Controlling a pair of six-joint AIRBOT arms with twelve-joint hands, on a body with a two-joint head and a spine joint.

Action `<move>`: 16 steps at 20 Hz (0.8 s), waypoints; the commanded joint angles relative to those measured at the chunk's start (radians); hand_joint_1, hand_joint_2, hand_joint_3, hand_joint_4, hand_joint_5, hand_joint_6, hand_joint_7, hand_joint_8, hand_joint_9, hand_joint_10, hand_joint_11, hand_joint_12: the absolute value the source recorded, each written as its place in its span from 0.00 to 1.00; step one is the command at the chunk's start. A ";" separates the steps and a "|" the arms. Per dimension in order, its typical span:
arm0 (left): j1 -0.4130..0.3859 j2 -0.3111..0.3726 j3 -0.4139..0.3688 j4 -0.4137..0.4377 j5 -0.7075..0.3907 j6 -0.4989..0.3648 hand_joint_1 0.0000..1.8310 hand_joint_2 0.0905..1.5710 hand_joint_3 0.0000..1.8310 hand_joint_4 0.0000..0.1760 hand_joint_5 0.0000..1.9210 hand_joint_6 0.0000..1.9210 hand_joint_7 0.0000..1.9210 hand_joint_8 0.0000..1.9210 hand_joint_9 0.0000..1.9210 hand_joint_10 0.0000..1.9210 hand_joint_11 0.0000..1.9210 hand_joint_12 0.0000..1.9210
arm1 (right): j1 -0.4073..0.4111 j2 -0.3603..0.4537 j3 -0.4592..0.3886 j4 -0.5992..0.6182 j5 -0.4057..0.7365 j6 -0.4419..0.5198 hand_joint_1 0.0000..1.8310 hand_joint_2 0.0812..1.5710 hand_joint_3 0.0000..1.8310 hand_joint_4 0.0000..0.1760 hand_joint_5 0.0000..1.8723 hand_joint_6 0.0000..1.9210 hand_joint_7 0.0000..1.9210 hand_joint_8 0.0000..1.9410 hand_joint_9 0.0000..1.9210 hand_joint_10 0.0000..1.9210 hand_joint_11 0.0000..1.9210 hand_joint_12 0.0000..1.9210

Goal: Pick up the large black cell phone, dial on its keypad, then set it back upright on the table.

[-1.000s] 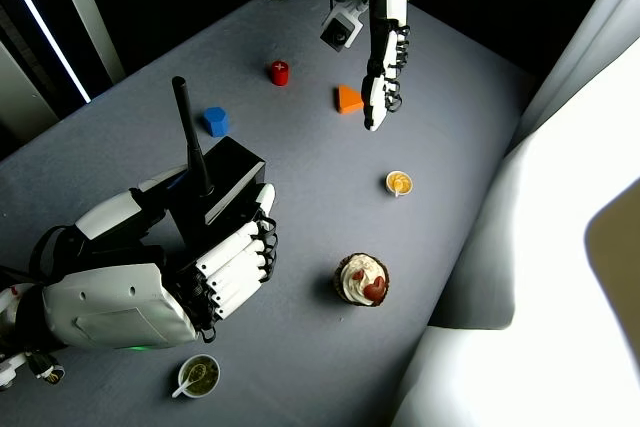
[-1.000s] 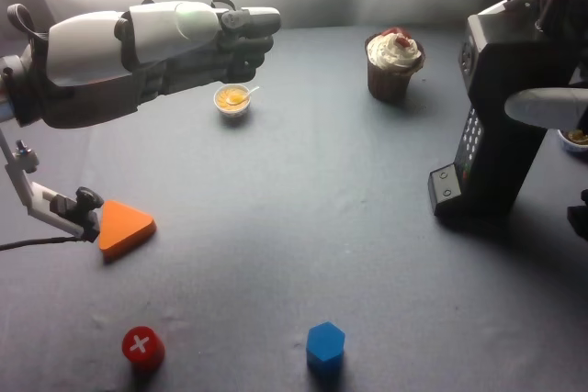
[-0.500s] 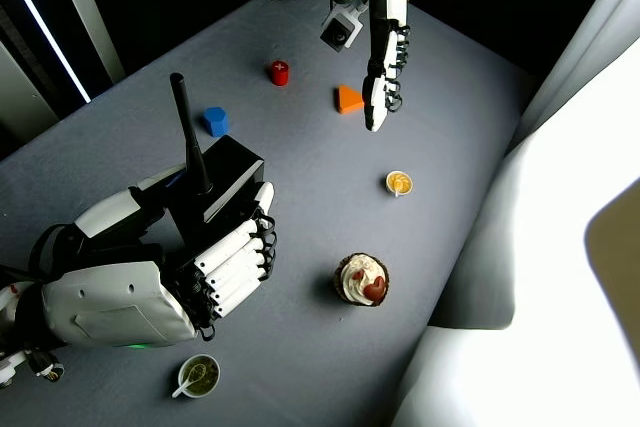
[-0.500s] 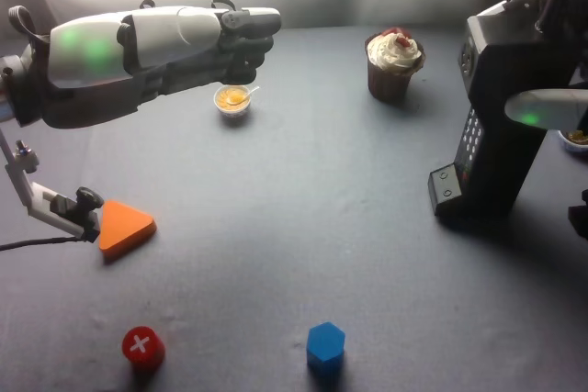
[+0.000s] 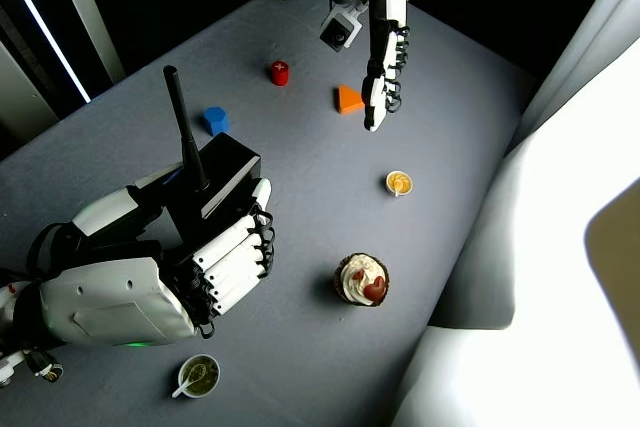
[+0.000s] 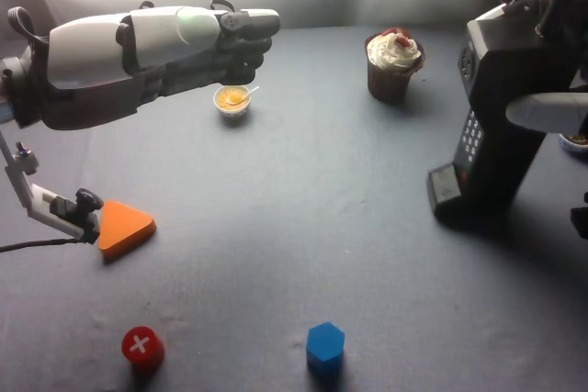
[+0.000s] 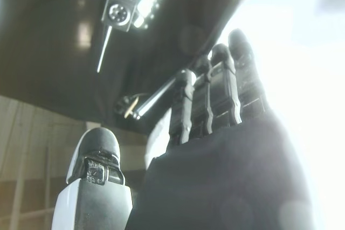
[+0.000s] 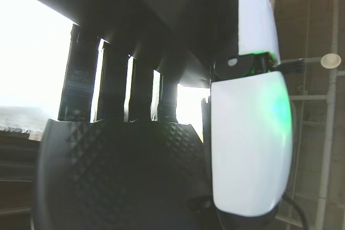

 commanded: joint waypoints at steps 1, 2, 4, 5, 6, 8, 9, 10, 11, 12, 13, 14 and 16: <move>-0.018 0.000 -0.009 -0.062 -0.098 -0.009 0.02 0.75 0.00 0.33 0.08 0.00 0.07 0.00 0.06 0.00 0.00 0.16 | 0.001 0.012 0.006 0.042 0.120 0.012 0.63 0.72 0.00 0.00 0.47 0.58 0.43 0.10 0.46 0.22 0.33 0.59; -0.018 0.000 -0.009 -0.062 -0.098 -0.009 0.02 0.75 0.00 0.36 0.08 0.00 0.07 0.00 0.06 0.00 0.00 0.16 | 0.001 0.014 0.006 0.041 0.120 0.012 0.68 0.66 0.00 0.00 0.43 0.11 0.41 0.01 0.45 0.11 0.31 0.54; -0.018 0.000 -0.010 -0.062 -0.098 -0.009 0.02 0.75 0.00 0.35 0.08 0.00 0.07 0.00 0.07 0.00 0.00 0.15 | 0.001 0.015 0.008 0.040 0.119 0.012 0.68 0.67 0.00 0.00 0.43 0.04 0.39 0.00 0.43 0.06 0.28 0.53; -0.018 0.000 -0.010 -0.062 -0.098 -0.009 0.01 0.75 0.00 0.34 0.07 0.00 0.07 0.00 0.06 0.00 0.00 0.16 | 0.001 0.015 0.009 0.040 0.119 0.012 0.67 0.67 0.00 0.00 0.42 0.01 0.38 0.00 0.42 0.03 0.25 0.55; -0.018 0.000 -0.010 -0.062 -0.098 -0.009 0.04 0.75 0.00 0.31 0.08 0.00 0.08 0.00 0.07 0.00 0.00 0.17 | 0.001 0.015 0.010 0.037 0.119 0.012 0.62 0.67 0.00 0.00 0.37 0.00 0.35 0.00 0.40 0.02 0.22 0.54; -0.017 0.000 -0.010 -0.062 -0.098 -0.009 0.02 0.75 0.00 0.35 0.07 0.00 0.07 0.00 0.06 0.00 0.00 0.17 | 0.001 0.015 0.012 0.033 0.119 0.012 0.60 0.66 0.00 0.00 0.35 0.00 0.34 0.00 0.38 0.01 0.20 0.53; -0.017 0.000 -0.011 -0.062 -0.098 -0.009 0.02 0.75 0.00 0.34 0.07 0.00 0.07 0.00 0.06 0.00 0.00 0.16 | 0.001 0.016 0.013 0.033 0.118 0.012 0.59 0.65 0.00 0.00 0.35 0.00 0.34 0.00 0.37 0.00 0.19 0.53; -0.017 0.000 -0.013 -0.062 -0.098 -0.009 0.03 0.75 0.00 0.35 0.07 0.00 0.07 0.00 0.06 0.00 0.00 0.15 | 0.001 0.017 0.013 0.033 0.118 0.012 0.58 0.64 0.00 0.00 0.35 0.00 0.34 0.00 0.36 0.00 0.17 0.53; -0.017 0.000 -0.014 -0.062 -0.098 -0.009 0.02 0.75 0.00 0.34 0.07 0.00 0.07 0.00 0.06 0.00 0.00 0.14 | 0.001 0.018 0.013 0.033 0.118 0.012 0.57 0.64 0.00 0.00 0.34 0.00 0.32 0.00 0.33 0.00 0.13 0.54; -0.017 0.000 -0.014 -0.062 -0.098 -0.009 0.02 0.75 0.00 0.34 0.07 0.00 0.07 0.00 0.06 0.00 0.00 0.14 | 0.001 0.019 0.012 0.033 0.118 0.012 0.55 0.64 0.00 0.00 0.32 0.00 0.29 0.00 0.29 0.00 0.10 0.53; -0.017 0.000 -0.015 -0.063 -0.098 -0.009 0.02 0.75 0.00 0.35 0.07 0.00 0.07 0.00 0.06 0.00 0.00 0.15 | 0.001 0.019 0.012 0.033 0.118 0.012 0.53 0.65 0.00 0.00 0.30 0.00 0.26 0.00 0.26 0.00 0.07 0.54; -0.017 0.000 -0.015 -0.063 -0.098 -0.010 0.01 0.75 0.00 0.36 0.07 0.00 0.07 0.00 0.06 0.00 0.00 0.16 | 0.001 0.020 0.012 0.033 0.118 0.012 0.52 0.63 0.00 0.07 0.26 0.00 0.22 0.00 0.21 0.00 0.03 0.53; -0.017 0.000 -0.015 -0.063 -0.098 -0.010 0.01 0.75 0.00 0.36 0.06 0.00 0.06 0.00 0.06 0.00 0.00 0.16 | 0.000 0.021 0.012 0.033 0.118 0.012 0.50 0.61 0.00 0.06 0.19 0.00 0.19 0.00 0.17 0.00 0.00 0.47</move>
